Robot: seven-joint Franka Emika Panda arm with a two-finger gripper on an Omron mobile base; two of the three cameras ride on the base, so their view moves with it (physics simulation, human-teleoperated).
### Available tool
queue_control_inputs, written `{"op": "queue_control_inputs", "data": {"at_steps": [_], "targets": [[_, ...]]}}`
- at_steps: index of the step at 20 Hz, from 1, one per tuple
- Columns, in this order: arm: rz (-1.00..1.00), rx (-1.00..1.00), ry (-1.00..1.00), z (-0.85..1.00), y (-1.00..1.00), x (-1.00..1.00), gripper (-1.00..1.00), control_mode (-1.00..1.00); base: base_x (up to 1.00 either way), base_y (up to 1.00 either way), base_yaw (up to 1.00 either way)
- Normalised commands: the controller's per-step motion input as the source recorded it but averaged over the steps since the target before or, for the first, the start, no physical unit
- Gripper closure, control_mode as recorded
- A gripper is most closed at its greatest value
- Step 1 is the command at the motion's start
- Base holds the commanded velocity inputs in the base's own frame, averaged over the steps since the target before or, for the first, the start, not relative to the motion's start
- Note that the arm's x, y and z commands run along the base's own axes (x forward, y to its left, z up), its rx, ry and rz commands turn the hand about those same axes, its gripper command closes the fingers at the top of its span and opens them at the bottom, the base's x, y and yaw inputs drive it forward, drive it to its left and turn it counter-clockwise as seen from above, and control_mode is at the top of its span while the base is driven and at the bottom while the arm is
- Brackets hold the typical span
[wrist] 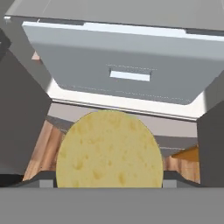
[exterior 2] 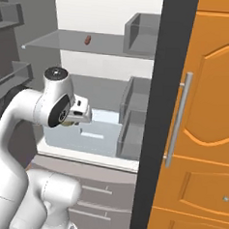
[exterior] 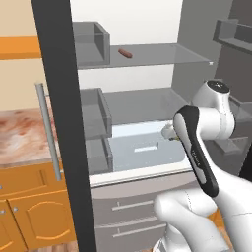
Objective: Retrieve the sausage and cheese from the fridge and place them on the cutting board on the counter.
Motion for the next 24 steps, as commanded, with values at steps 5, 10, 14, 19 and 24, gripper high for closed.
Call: {"op": "queue_control_inputs", "data": {"at_steps": [5,10,14,19,24], "targets": [[0.0,0.0,0.0,0.0,0.0,0.0,1.0,1.0,-0.98,-0.05,0.0],[0.0,0.0,0.0,0.0,0.0,0.0,1.0,1.0,-0.88,-0.04,0.0],[0.0,0.0,0.0,0.0,0.0,0.0,1.0,1.0,-0.41,-0.01,0.0],[0.0,0.0,0.0,0.0,0.0,0.0,1.0,1.0,-0.05,0.0,0.1],[0.0,0.0,0.0,0.0,0.0,0.0,1.0,1.0,0.0,0.0,0.25]]}}
